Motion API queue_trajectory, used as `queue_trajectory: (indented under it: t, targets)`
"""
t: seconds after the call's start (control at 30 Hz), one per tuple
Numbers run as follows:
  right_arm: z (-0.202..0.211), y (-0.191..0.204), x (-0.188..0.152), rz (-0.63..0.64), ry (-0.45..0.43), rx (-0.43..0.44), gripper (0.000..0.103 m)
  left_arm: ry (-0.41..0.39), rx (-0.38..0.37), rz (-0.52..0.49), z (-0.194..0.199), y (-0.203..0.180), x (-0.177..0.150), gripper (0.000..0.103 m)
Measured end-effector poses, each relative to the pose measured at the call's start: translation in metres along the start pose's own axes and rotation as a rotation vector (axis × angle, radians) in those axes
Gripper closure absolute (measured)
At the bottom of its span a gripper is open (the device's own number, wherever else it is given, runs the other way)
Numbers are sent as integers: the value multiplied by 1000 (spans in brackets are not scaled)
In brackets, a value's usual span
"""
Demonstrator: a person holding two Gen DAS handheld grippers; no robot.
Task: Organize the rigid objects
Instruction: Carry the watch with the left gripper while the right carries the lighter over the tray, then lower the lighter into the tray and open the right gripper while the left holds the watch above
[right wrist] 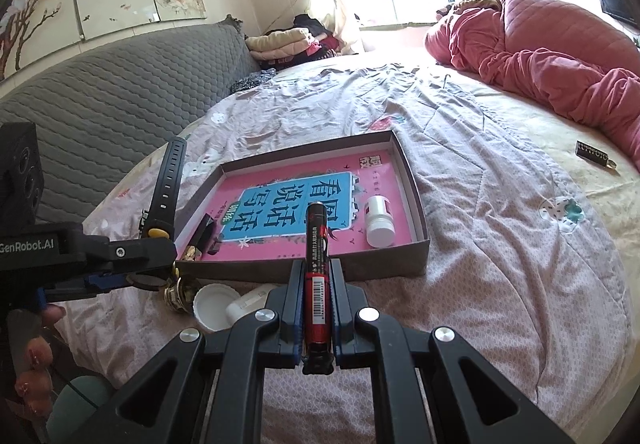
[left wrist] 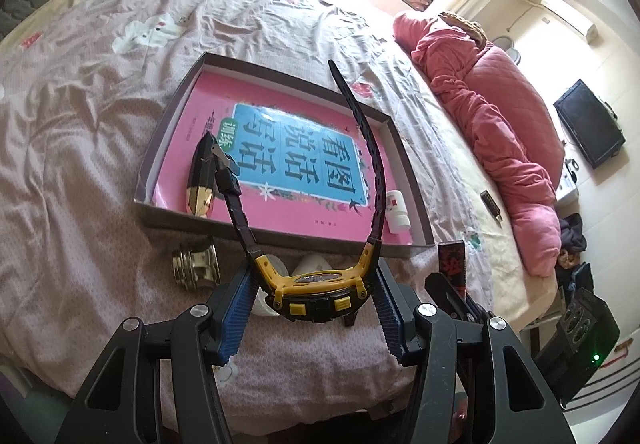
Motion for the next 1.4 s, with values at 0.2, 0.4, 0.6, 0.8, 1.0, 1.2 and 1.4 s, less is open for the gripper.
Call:
queue_trajectory:
  t: [0.2, 0.4, 0.6, 0.8, 1.0, 1.2, 1.4]
  targets:
    - [-4, 2, 3, -1, -5, 10, 92, -11, 10, -12, -3, -1, 7, 45]
    - [-9, 3, 8, 3, -13, 12, 92, -18, 5, -13, -6, 0, 15, 45]
    - [-13, 3, 15, 2, -28, 21, 92, -30, 10, -23, -9, 1, 27, 46]
    - [-23, 7, 23, 13, -37, 34, 92, -32, 24, -36, -14, 6, 38, 45]
    - [-31, 6, 29, 16, -46, 38, 92, -28, 36, -36, -22, 10, 44, 45]
    - [-39, 4, 32, 10, -39, 43, 92, -16, 39, -43, -32, 9, 51, 45]
    - [-48, 4, 37, 18, -39, 47, 92, -3, 46, -60, -43, 8, 55, 45]
Point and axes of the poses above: each gripper's, at about its wrist camera, not at the fingertips, and z roughly against the way its jaws point, y to its left, x to its top, the point moved 4 cm from there along -z, roughly the way its jaws point, and after that the axes turned 7 degrees about -x, right-handed, at the moved point
